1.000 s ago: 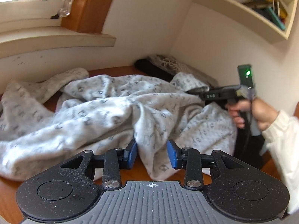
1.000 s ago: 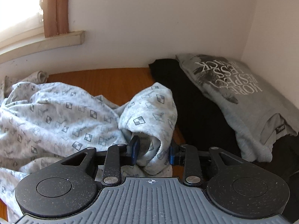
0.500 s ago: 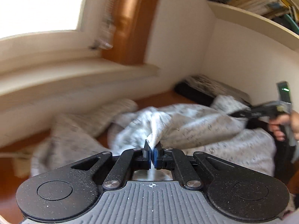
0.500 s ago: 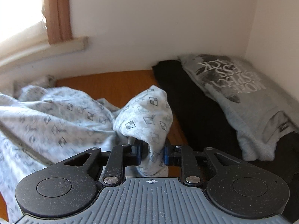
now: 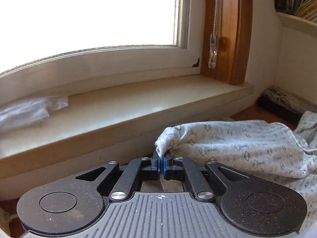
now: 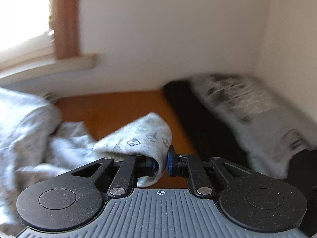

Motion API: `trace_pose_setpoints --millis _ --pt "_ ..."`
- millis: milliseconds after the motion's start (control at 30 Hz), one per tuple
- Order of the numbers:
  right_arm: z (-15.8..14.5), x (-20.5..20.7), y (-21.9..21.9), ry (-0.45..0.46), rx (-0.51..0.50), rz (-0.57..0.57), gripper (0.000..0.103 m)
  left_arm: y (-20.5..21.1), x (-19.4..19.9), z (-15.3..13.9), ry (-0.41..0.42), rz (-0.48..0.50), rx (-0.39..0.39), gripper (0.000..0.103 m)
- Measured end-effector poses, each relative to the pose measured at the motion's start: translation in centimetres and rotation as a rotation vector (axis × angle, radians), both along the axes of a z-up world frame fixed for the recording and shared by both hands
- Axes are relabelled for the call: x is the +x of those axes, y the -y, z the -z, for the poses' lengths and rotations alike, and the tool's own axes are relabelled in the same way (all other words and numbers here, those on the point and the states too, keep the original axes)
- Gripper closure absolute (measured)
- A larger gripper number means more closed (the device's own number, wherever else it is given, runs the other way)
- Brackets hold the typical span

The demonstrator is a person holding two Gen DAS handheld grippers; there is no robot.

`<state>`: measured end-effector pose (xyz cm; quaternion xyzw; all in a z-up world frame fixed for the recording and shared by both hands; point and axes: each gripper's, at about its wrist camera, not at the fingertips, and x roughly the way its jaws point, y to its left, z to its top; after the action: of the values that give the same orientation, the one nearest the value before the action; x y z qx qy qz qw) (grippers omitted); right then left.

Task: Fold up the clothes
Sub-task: 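Lift the sheet corner with the right tool while the left tool grasps another edge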

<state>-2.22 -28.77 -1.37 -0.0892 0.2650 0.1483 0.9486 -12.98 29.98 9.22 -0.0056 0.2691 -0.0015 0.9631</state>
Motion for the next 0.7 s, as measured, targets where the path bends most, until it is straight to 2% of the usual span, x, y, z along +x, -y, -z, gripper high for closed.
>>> trace_pose_setpoints --millis 300,367,400,433,500,533,567,600,667,700 --pt "-6.1 -1.8 6.0 0.178 0.045 0.155 0.092 -0.9 -0.1 0.3 -0.017 0.003 -0.010 0.100" --pt "-5.4 -1.1 5.9 0.127 0.009 0.150 0.090 -0.4 0.3 0.9 -0.037 0.016 -0.012 0.099" --pt "-4.8 -0.6 5.7 0.083 -0.020 0.135 0.087 -0.2 0.5 1.1 -0.047 0.023 -0.013 0.098" --pt "-4.1 -0.5 5.3 0.067 -0.042 0.124 0.079 0.1 0.6 1.4 -0.055 0.030 -0.015 0.097" --pt "-2.8 -0.4 4.5 0.041 -0.086 0.102 0.076 0.4 0.5 1.5 -0.066 0.041 -0.032 0.088" --pt "-2.6 -0.7 4.3 0.057 -0.077 0.106 0.068 0.4 0.3 1.5 -0.072 0.045 -0.036 0.085" --pt "-2.7 -1.1 4.2 0.076 -0.054 0.110 0.059 0.5 0.0 1.5 -0.073 0.047 -0.032 0.077" --pt "-2.7 -1.4 4.1 0.095 -0.030 0.113 0.056 0.5 -0.4 1.4 -0.073 0.050 -0.029 0.068" --pt "-2.8 -2.2 3.8 0.138 0.025 0.108 0.051 0.4 -1.6 1.2 -0.065 0.060 -0.022 0.059" --pt "-2.6 -2.6 3.6 0.151 0.046 0.110 0.051 0.4 -2.3 1.1 -0.061 0.067 -0.021 0.059"
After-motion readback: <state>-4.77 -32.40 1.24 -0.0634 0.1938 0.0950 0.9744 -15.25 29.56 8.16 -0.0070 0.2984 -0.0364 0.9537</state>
